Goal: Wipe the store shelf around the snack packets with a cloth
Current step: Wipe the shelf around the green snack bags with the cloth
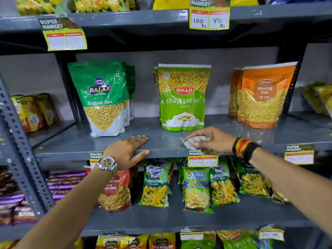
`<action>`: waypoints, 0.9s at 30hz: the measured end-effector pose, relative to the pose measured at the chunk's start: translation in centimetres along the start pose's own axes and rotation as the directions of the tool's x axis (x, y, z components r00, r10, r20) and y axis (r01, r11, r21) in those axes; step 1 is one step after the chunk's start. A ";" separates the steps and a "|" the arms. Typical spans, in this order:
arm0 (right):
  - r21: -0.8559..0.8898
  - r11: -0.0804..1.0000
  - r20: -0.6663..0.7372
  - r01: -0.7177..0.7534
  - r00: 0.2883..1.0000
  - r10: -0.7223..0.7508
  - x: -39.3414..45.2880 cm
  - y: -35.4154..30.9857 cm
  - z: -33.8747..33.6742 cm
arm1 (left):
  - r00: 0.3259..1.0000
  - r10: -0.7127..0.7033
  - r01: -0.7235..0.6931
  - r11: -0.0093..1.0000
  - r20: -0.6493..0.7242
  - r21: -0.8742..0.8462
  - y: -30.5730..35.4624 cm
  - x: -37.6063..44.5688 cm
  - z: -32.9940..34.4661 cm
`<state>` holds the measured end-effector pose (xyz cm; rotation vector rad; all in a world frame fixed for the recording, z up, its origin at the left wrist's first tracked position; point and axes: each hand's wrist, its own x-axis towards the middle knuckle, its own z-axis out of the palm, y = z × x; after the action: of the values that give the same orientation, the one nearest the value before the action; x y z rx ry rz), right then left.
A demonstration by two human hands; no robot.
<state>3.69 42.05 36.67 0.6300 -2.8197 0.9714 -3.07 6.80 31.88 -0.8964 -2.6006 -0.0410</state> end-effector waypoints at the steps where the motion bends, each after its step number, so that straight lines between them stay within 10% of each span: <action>1: -0.001 1.000 0.050 0.014 0.999 -0.014 -0.9 -0.5 -0.4 | 1.000 -0.001 0.001 1.000 0.006 -0.008 0.0 -0.1 -0.2; 12: 0.024 0.995 -0.275 -0.098 0.956 0.100 0.7 4.6 -9.5 | 0.975 0.219 -0.221 0.974 -0.040 -0.047 9.4 5.9 -0.8; 20: -0.015 0.998 -0.153 -0.061 0.987 0.058 1.2 8.2 -4.7 | 0.959 0.282 -0.282 0.959 -0.004 0.014 12.2 8.4 1.8; 24: 0.053 0.999 0.124 0.000 0.992 -0.007 -1.6 6.5 -6.8 | 0.957 0.289 -0.289 0.957 -0.017 -0.001 12.1 8.5 2.3; 27: 0.143 0.990 0.011 -0.015 1.000 0.013 -1.1 7.0 -9.1 | 0.954 0.297 -0.297 0.955 -0.042 0.000 12.0 8.5 2.5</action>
<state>1.38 52.89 39.67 0.6320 -2.7855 1.1844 -2.86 21.72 31.58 -1.2656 -2.4009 0.0152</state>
